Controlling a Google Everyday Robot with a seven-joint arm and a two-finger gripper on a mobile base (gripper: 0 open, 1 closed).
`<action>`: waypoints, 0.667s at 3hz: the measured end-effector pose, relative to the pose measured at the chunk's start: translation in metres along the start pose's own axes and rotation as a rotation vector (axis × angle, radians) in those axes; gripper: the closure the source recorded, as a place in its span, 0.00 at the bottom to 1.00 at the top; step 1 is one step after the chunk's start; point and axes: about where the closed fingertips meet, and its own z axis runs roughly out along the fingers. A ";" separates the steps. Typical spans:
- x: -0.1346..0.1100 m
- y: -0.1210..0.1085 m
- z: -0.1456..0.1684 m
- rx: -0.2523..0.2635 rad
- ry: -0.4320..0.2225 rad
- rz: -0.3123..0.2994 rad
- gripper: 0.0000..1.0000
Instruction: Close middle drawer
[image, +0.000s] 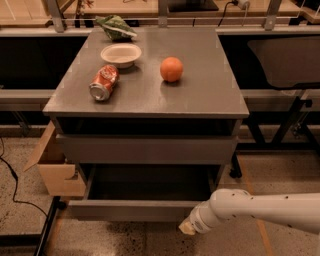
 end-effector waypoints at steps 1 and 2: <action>-0.024 -0.034 0.004 0.085 -0.011 -0.085 1.00; -0.039 -0.052 0.007 0.115 -0.017 -0.123 1.00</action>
Offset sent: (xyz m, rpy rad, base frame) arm 0.1327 -0.0052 -0.0040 -0.1236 -0.2587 0.1081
